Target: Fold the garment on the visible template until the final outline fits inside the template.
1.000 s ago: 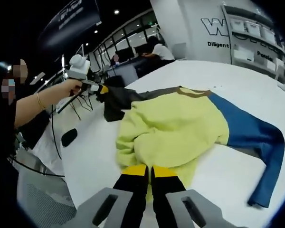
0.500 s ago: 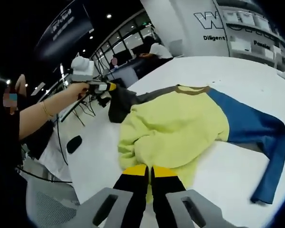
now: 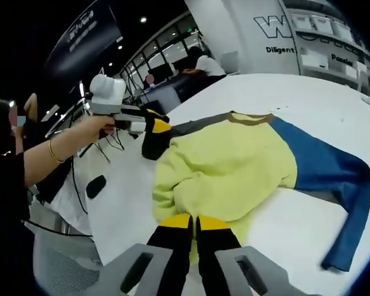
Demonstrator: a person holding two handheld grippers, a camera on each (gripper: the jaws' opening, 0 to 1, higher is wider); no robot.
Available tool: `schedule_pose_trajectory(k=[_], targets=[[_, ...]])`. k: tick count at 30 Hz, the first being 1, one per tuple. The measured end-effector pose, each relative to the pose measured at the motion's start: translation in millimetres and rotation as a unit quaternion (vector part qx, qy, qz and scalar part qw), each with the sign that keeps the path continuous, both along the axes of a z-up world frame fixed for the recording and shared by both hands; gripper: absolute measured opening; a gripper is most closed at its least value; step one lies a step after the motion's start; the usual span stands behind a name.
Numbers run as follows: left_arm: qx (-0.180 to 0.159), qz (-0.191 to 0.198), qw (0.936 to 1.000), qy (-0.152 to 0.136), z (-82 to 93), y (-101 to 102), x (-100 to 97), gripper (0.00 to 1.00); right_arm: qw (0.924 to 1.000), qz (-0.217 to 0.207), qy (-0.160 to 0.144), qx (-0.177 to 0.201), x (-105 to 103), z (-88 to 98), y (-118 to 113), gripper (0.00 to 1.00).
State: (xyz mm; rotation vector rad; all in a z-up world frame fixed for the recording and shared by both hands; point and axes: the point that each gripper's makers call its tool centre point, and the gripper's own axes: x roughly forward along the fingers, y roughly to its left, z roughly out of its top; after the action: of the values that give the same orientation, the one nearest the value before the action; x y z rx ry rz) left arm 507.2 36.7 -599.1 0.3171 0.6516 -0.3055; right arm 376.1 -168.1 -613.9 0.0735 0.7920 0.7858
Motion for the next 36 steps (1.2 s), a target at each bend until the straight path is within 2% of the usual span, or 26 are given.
schedule_pose_trajectory(k=[2, 8, 12, 17, 24, 29, 36], targets=[[-0.017, 0.001, 0.9998, 0.007, -0.4, -4.9, -6.1, 0.54, 1.0000, 0.001, -0.001, -0.001, 0.5, 0.5, 0.2, 0.00], [-0.064, -0.007, 0.9979, -0.002, 5.1, -21.9, -25.2, 0.66, 1.0000, -0.002, -0.004, 0.001, 1.6, 2.6, 0.9, 0.00], [-0.065, -0.029, 0.9974, 0.011, -0.4, -33.9, -44.0, 0.74, 1.0000, -0.005, -0.004, 0.006, 3.1, 4.4, 1.2, 0.00], [-0.081, -0.046, 0.9954, 0.019, -3.0, -46.6, -62.0, 0.77, 0.9999, -0.008, -0.008, 0.009, 9.9, 9.7, 1.4, 0.00], [-0.102, -0.061, 0.9926, 0.022, -7.8, -66.1, -88.0, 0.75, 0.9996, -0.018, -0.014, 0.014, 27.0, 17.3, 1.9, 0.00], [-0.118, -0.078, 0.9883, 0.056, -22.6, -83.8, -108.0, 0.63, 0.9993, -0.023, -0.016, 0.025, 37.9, 23.9, 4.8, 0.00], [-0.113, -0.073, 0.9887, 0.067, -30.3, -91.6, -124.1, 0.54, 0.9984, -0.037, -0.012, 0.041, 56.1, 30.4, 6.7, 0.00]])
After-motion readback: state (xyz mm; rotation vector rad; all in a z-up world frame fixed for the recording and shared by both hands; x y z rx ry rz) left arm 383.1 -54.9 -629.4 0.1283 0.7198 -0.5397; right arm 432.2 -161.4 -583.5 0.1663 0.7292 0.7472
